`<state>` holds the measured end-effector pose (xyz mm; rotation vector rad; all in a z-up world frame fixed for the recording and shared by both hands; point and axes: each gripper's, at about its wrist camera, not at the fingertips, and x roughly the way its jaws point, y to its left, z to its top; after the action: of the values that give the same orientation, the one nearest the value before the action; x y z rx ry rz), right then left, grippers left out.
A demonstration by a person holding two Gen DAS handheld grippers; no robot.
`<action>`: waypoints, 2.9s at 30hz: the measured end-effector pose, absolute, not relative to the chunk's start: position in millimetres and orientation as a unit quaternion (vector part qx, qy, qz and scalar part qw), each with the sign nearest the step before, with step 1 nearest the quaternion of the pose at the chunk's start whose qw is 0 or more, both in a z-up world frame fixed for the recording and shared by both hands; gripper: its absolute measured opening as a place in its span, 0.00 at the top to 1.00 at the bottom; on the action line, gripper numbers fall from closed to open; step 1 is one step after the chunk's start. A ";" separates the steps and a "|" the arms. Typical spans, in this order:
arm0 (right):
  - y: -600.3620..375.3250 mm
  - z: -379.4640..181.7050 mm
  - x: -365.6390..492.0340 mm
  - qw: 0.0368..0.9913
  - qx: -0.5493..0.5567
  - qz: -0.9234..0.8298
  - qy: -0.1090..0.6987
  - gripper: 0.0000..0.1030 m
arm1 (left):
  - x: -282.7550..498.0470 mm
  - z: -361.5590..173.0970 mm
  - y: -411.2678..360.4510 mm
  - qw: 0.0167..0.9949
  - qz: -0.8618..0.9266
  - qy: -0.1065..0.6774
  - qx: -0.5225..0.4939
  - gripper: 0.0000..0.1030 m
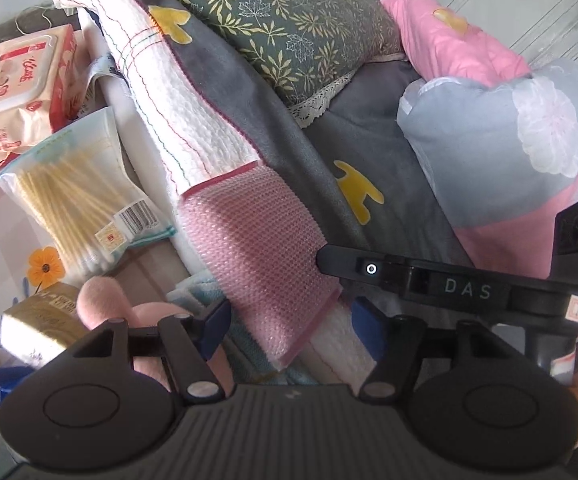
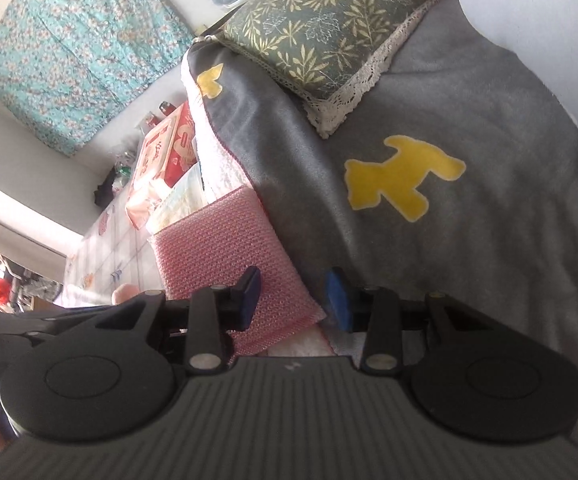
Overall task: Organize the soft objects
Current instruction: 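Reach the right tool to the pink knitted pad and grasp it, then lift the pink pad with the right tool and carry it into the box, then release the pink pad beside the bandage box and withdraw the right tool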
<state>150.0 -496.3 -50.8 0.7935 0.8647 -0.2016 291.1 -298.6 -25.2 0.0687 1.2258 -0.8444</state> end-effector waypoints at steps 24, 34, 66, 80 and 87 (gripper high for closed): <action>-411.3 47.2 123.5 0.871 0.382 0.009 0.310 0.63 | 222.0 90.5 -199.4 0.825 -0.384 0.411 0.049 0.46; -274.5 86.9 177.2 0.867 0.341 0.148 0.333 0.63 | 199.0 121.5 -50.5 0.885 -0.276 0.372 0.045 0.46; 76.2 7.5 388.7 0.802 0.170 0.231 0.524 0.63 | 327.0 -25.5 253.0 0.829 -0.001 0.554 -0.071 0.46; 27.0 42.1 371.1 0.835 0.170 0.229 0.472 0.62 | 377.3 -39.5 251.3 0.844 0.037 0.530 -0.080 0.34; 29.3 31.8 374.1 0.832 0.172 0.231 0.475 0.61 | 369.6 -38.0 227.6 0.844 -0.018 0.534 -0.048 0.35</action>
<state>374.1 29.3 31.8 0.3645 1.0066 0.4897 369.6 227.6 -38.0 -0.1004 1.1273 -0.0372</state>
